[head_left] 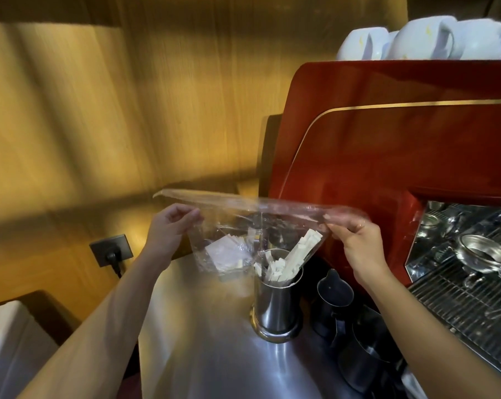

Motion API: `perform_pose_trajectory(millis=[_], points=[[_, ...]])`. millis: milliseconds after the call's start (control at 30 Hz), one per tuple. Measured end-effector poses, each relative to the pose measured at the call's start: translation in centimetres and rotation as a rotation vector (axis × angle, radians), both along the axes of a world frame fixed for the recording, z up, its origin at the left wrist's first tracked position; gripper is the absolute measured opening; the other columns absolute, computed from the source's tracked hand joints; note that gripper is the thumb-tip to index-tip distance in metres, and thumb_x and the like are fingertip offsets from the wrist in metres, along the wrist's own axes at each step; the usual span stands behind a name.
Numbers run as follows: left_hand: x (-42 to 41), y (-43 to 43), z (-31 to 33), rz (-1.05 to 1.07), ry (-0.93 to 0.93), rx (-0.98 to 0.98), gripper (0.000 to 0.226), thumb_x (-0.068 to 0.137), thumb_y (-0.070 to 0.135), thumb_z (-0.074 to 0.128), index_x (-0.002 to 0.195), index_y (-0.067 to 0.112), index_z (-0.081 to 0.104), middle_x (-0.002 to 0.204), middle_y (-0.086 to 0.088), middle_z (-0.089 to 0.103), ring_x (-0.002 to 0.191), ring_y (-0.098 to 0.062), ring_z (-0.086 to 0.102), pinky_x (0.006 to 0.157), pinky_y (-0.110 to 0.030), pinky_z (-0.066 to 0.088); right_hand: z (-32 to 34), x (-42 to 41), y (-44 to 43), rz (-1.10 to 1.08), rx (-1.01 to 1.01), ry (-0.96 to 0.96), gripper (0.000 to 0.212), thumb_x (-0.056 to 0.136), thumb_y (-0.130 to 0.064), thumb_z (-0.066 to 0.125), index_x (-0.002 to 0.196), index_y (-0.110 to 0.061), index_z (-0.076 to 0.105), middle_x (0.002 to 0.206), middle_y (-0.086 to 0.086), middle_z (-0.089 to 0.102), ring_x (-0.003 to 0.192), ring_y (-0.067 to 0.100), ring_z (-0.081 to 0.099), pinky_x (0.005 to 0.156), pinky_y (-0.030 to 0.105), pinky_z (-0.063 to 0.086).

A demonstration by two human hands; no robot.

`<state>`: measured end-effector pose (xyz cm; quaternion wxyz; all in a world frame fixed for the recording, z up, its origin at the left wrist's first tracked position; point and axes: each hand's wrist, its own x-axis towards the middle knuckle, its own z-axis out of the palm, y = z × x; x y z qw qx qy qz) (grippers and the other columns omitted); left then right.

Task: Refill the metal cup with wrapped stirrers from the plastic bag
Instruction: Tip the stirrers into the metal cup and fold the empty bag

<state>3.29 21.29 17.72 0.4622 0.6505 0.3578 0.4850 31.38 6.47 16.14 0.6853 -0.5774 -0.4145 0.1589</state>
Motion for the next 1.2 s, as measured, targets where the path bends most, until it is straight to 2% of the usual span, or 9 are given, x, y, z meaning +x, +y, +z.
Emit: perform_pose_trajectory(millis=[100, 200, 400, 500, 633, 867, 1067, 1133, 1200], points=[[-0.1, -0.5, 0.1, 0.034, -0.014, -0.008, 0.030, 0.085, 0.002, 0.059, 0.073, 0.027, 0.068, 0.078, 0.006, 0.069, 0.081, -0.013, 0.062, 0.077, -0.030, 0.049, 0.2, -0.2, -0.2, 0.002, -0.003, 0.017, 0.022, 0.082, -0.009, 0.063, 0.069, -0.025, 0.070, 0.069, -0.004, 0.072, 0.066, 0.009, 0.066, 0.062, 0.017, 0.053], [-0.2, -0.7, 0.8, -0.019, -0.046, -0.061, 0.027, 0.086, 0.000, 0.055, 0.073, 0.020, 0.068, 0.065, 0.005, 0.068, 0.069, -0.018, 0.061, 0.063, -0.027, 0.050, 0.9, -0.4, -0.2, 0.007, -0.047, 0.073, 0.020, 0.083, -0.011, 0.063, 0.067, -0.022, 0.068, 0.074, 0.014, 0.068, 0.054, 0.015, 0.061, 0.047, 0.019, 0.050], [0.2, -1.0, 2.8, 0.089, -0.083, -0.046, 0.018, 0.088, 0.007, 0.057, 0.071, 0.013, 0.061, 0.044, 0.014, 0.064, 0.040, 0.003, 0.058, 0.037, -0.009, 0.042, 5.2, -1.0, 1.2, 0.029, 0.013, -0.013, 0.019, 0.085, -0.012, 0.061, 0.069, -0.003, 0.064, 0.066, 0.003, 0.065, 0.065, 0.015, 0.059, 0.072, 0.038, 0.048], [-0.1, -1.2, 3.8, 0.116, -0.076, -0.004, 0.019, 0.089, 0.007, 0.056, 0.072, 0.017, 0.060, 0.042, 0.021, 0.062, 0.041, 0.008, 0.056, 0.036, -0.006, 0.038, 7.0, -1.1, 2.0, 0.063, 0.059, -0.042, 0.026, 0.085, -0.008, 0.060, 0.076, 0.016, 0.058, 0.059, -0.005, 0.065, 0.064, 0.007, 0.061, 0.073, 0.035, 0.048], [-0.5, -1.3, 4.7, 0.126, -0.079, 0.003, 0.019, 0.089, 0.006, 0.056, 0.074, 0.017, 0.061, 0.043, 0.021, 0.063, 0.042, 0.008, 0.057, 0.037, -0.006, 0.040, 8.3, -1.2, 2.1, 0.092, 0.066, -0.055, 0.026, 0.085, -0.004, 0.060, 0.078, 0.020, 0.055, 0.057, -0.006, 0.066, 0.065, 0.007, 0.062, 0.068, 0.029, 0.049], [-1.1, -1.3, 5.4, 0.100, -0.090, 0.015, 0.011, 0.085, 0.009, 0.061, 0.075, 0.011, 0.063, 0.045, 0.015, 0.065, 0.042, 0.003, 0.059, 0.039, -0.010, 0.044, 9.5, -1.7, 1.8, 0.097, 0.052, -0.047, 0.019, 0.083, -0.008, 0.063, 0.064, -0.011, 0.063, 0.063, 0.000, 0.065, 0.063, 0.018, 0.059, 0.061, 0.032, 0.046], [-2.0, -1.0, 6.1, 0.090, -0.109, 0.028, 0.013, 0.088, 0.015, 0.059, 0.076, 0.010, 0.060, 0.051, 0.010, 0.069, 0.047, -0.003, 0.061, 0.047, -0.014, 0.050, 10.5, -2.0, 1.7, 0.103, 0.091, -0.111, 0.012, 0.080, -0.018, 0.066, 0.068, -0.015, 0.066, 0.065, -0.001, 0.066, 0.062, 0.014, 0.060, 0.059, 0.026, 0.049], [-2.4, -0.9, 6.8, 0.094, -0.095, 0.045, 0.002, 0.086, 0.012, 0.062, 0.084, 0.011, 0.061, 0.059, 0.006, 0.072, 0.054, -0.006, 0.064, 0.053, -0.018, 0.053, 11.0, -1.9, 1.9, 0.082, 0.100, -0.119, 0.019, 0.082, -0.009, 0.062, 0.067, -0.019, 0.066, 0.057, -0.009, 0.067, 0.057, 0.008, 0.060, 0.055, 0.021, 0.049], [-2.7, -1.3, 7.5, 0.090, -0.069, 0.071, 0.026, 0.082, 0.005, 0.065, 0.106, 0.011, 0.058, 0.078, 0.001, 0.071, 0.068, -0.013, 0.067, 0.059, -0.023, 0.056, 11.4, -2.1, 2.0, 0.103, 0.117, -0.088, 0.019, 0.079, -0.008, 0.064, 0.065, -0.021, 0.066, 0.053, -0.014, 0.067, 0.051, 0.004, 0.060, 0.048, 0.017, 0.048]])
